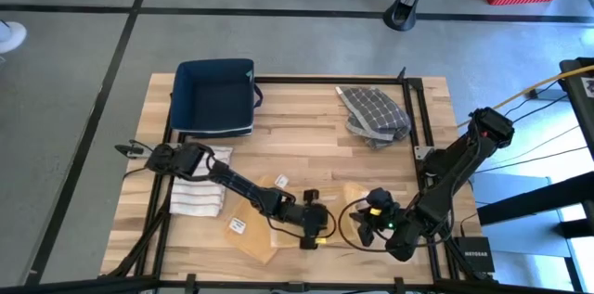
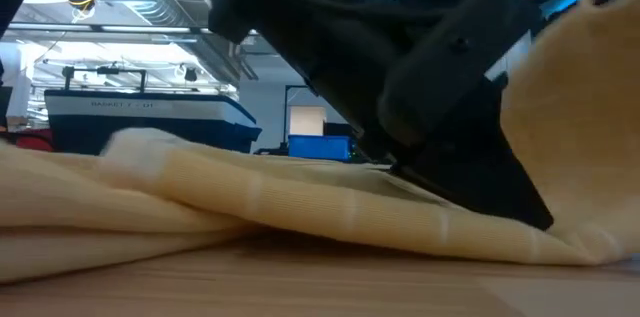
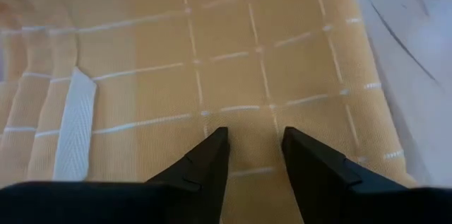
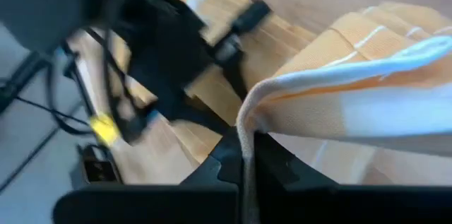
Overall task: Fold towel
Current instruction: Fold the orange pattern towel
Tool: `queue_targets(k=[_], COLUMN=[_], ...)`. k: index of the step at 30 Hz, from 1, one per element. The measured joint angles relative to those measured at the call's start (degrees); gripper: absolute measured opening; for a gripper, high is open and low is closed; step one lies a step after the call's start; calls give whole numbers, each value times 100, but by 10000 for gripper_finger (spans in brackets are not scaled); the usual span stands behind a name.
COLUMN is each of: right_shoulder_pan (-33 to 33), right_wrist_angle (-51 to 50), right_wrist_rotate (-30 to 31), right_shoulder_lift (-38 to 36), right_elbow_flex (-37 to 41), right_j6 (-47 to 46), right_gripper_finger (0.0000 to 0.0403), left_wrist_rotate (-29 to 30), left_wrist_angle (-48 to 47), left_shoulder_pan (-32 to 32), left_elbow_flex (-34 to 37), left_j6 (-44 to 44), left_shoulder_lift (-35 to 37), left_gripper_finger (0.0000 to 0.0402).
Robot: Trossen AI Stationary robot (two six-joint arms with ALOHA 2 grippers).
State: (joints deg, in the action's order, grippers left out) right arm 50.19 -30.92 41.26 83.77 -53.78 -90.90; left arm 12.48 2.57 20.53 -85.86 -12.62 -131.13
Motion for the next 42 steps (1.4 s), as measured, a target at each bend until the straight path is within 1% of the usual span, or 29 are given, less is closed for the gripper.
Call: queue_targets(k=[5,8,11,16,17,19,21,23,25,27,29,32,37,42], right_shoulder_pan=[-304,-492,-628,-721,-732,-793,-866,-949,-1074,-1191,-1315,-1499,-1745,-1886], right_wrist_angle=[524,875,1032,1033,1041,1114,1334,1694,2118,2430,2709,3128,3986,4563], right_wrist_rotate=[74,127,168,167,167,159,151,81,-84,-199,-274,-391,-645,-806], right_shoulder_lift=[-2,-2,-2,0,0,3,75,215,403,620,802,1077,1476,1812], right_elbow_flex=[-10,-10,-10,-10,-10,-9,-8,-8,-8,-6,-6,-6,-2,-2], right_j6=[622,1042,1285,1332,1332,1363,1501,1721,1958,2092,2209,2336,2679,2820], right_gripper_finger=[16,16,16,16,16,16,16,16,16,16,16,16,16,16], left_wrist_rotate=[-5,12,10,121,260,745,1096,1070,1035,1125,1206,1206,1281,1281], left_wrist_angle=[19,-188,-805,-2524,-2865,-3457,-3731,-3774,-3457,-3242,-3132,-3208,-3196,-3202], left_shoulder_pan=[-126,-112,-25,300,411,644,876,1029,1153,1219,1233,1171,1165,1170], left_elbow_flex=[-12,-129,-300,-473,-465,-421,-306,-62,297,642,842,848,835,835], left_j6=[-49,-149,-231,-669,-770,-943,-1135,-1435,-1671,-1790,-1982,-2252,-2229,-2232], left_shoulder_lift=[3,56,379,1251,1376,1557,1663,1660,1557,1483,1464,1494,1526,1526], left_gripper_finger=[131,131,131,131,131,131,131,131,131,131,131,131,131,131])
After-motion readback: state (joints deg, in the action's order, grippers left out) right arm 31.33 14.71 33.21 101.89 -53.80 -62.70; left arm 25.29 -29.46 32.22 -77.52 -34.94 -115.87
